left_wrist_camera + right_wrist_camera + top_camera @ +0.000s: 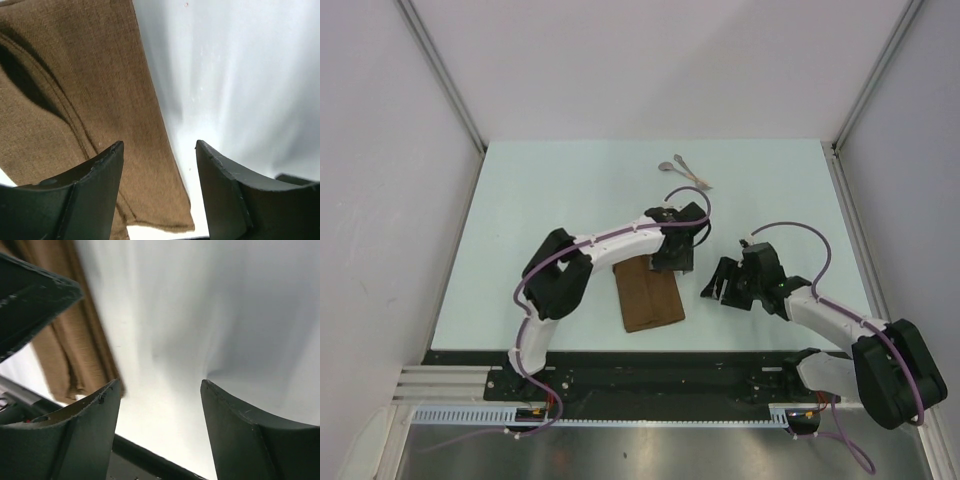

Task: Fold the napkin into a case and place the utensils inside
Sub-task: Pick up the 2/3-rectangle-folded napkin from the center of the board.

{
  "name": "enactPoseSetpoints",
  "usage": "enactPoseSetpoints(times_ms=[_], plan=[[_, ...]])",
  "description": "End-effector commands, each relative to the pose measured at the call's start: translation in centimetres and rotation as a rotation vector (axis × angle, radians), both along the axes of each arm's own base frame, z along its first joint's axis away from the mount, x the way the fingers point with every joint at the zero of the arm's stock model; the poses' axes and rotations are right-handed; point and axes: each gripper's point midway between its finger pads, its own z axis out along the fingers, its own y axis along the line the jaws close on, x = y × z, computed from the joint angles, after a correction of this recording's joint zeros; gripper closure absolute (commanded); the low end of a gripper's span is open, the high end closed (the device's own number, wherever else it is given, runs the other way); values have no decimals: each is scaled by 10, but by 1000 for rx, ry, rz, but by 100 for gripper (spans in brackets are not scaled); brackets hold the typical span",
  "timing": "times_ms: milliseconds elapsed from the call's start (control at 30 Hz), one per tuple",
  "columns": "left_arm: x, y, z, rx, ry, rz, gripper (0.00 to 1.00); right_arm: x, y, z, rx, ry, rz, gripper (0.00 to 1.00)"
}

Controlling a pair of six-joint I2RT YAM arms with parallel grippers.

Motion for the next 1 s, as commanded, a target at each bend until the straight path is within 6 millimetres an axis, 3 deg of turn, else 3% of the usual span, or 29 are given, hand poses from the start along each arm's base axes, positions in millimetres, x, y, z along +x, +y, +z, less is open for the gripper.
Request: enactPoseSetpoints(times_ms=[0, 100, 367, 533, 567, 633, 967], plan=[[2, 10, -1, 110, -18, 65, 36, 6, -12, -3, -81, 12, -34, 30], [1, 13, -2, 113, -18, 70, 38, 8, -10, 1, -72, -14, -10, 30], [1, 5, 41, -47, -143, -65, 36, 19, -2, 5, -50, -37, 23, 29], [-6, 8, 28, -17, -98, -71, 32, 25, -2, 9, -42, -42, 16, 26], [-8, 8, 19, 5, -77, -71, 32, 25, -3, 9, -45, -45, 14, 23], [-7, 3, 19, 24, -86, -58, 32, 22, -6, 5, -55, -35, 3, 21], [-13, 5, -8, 148, -64, 40, 35, 18, -20, 0, -70, -20, -29, 19]])
